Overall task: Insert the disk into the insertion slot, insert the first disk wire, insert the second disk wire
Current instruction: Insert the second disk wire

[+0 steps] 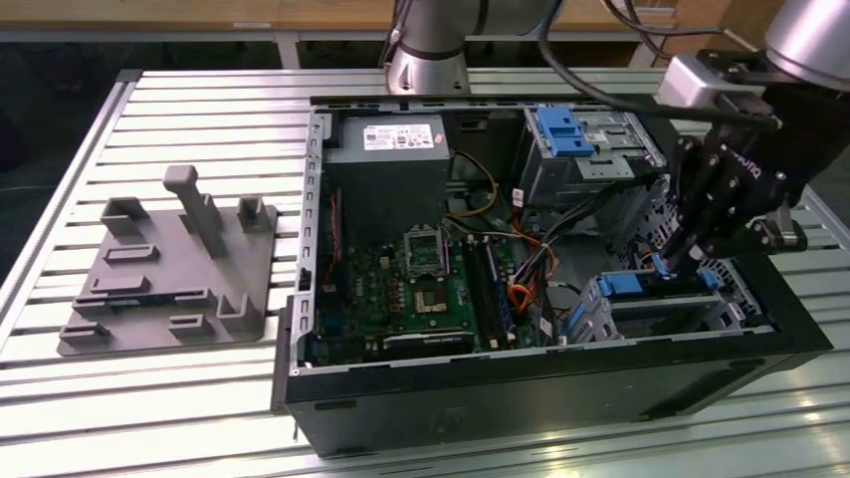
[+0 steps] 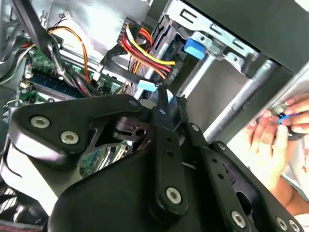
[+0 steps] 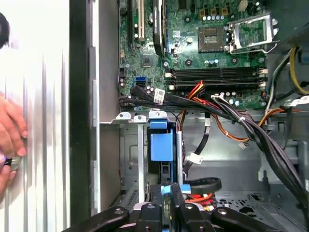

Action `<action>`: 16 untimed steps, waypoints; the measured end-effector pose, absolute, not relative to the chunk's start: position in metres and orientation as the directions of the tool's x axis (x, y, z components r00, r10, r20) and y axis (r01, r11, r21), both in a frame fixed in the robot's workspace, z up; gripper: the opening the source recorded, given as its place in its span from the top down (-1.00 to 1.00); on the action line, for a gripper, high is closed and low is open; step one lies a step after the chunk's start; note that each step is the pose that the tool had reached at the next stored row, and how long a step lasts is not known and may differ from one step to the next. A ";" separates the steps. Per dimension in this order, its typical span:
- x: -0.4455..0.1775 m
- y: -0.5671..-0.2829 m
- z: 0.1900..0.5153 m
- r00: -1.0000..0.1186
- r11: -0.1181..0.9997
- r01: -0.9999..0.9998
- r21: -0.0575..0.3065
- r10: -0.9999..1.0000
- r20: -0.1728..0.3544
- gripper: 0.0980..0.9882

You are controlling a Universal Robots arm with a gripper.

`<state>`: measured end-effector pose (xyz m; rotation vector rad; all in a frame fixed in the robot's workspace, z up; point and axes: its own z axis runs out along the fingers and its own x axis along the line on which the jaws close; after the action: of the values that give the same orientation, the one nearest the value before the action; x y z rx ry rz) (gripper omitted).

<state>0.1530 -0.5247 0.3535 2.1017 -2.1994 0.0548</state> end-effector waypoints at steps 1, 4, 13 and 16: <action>0.153 -0.525 0.358 -0.043 0.048 -0.998 0.042 -0.994 0.096 0.73; 0.153 -0.524 0.372 -0.045 0.049 -0.998 0.042 -0.994 0.096 0.91; 0.153 -0.524 0.398 -0.045 0.050 -0.998 0.042 -0.994 0.096 0.99; 0.153 -0.524 0.398 -0.045 0.050 -0.998 0.042 -0.994 0.096 0.99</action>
<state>0.1530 -0.5241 0.3981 2.0996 -2.2021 0.0538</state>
